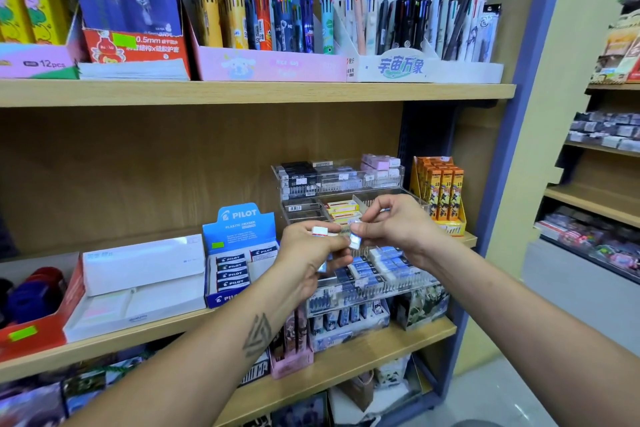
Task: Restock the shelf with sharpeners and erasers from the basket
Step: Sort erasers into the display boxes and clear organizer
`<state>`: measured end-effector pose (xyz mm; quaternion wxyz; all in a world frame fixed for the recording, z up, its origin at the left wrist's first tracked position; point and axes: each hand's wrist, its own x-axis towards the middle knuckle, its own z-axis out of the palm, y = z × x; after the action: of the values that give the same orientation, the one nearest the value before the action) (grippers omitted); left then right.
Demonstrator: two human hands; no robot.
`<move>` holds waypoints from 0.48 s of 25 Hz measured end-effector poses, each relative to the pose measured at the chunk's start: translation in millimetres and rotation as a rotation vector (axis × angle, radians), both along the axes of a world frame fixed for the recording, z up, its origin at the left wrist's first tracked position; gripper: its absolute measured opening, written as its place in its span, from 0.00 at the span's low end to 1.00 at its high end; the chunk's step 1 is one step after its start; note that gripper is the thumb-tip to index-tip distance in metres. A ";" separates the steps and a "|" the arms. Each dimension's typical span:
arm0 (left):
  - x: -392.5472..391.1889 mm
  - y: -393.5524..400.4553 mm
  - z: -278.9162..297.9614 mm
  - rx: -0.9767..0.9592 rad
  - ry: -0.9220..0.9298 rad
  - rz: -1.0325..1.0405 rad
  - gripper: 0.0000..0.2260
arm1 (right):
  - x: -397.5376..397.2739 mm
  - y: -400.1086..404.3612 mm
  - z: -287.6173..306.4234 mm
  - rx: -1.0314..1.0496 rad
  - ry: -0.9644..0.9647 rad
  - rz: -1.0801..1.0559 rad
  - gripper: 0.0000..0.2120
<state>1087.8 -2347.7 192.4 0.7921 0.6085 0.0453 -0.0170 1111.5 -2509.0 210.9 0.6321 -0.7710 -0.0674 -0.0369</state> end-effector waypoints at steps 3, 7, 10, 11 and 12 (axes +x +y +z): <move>2.2 0.2 -1.1 0.016 0.014 -0.025 0.10 | 0.1 -5.9 -1.1 -0.035 -0.046 0.036 0.12; 4.4 4.4 1.8 0.110 0.015 -0.062 0.10 | 4.5 -23.6 7.0 -0.613 -0.290 0.269 0.15; 6.1 5.7 0.8 0.170 0.057 -0.111 0.09 | 11.2 -26.5 10.1 -0.866 -0.372 0.322 0.12; 5.3 5.4 -0.4 0.184 0.054 -0.119 0.10 | 13.9 -27.1 11.8 -0.923 -0.354 0.314 0.12; 4.9 4.8 -2.5 0.202 0.040 -0.119 0.10 | 16.5 -27.6 14.3 -0.986 -0.306 0.307 0.12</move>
<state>1092.7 -2342.9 189.9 0.7234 0.6862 0.0262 -0.0716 1128.0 -2536.5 225.2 0.1763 -0.9435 -0.2800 -0.0198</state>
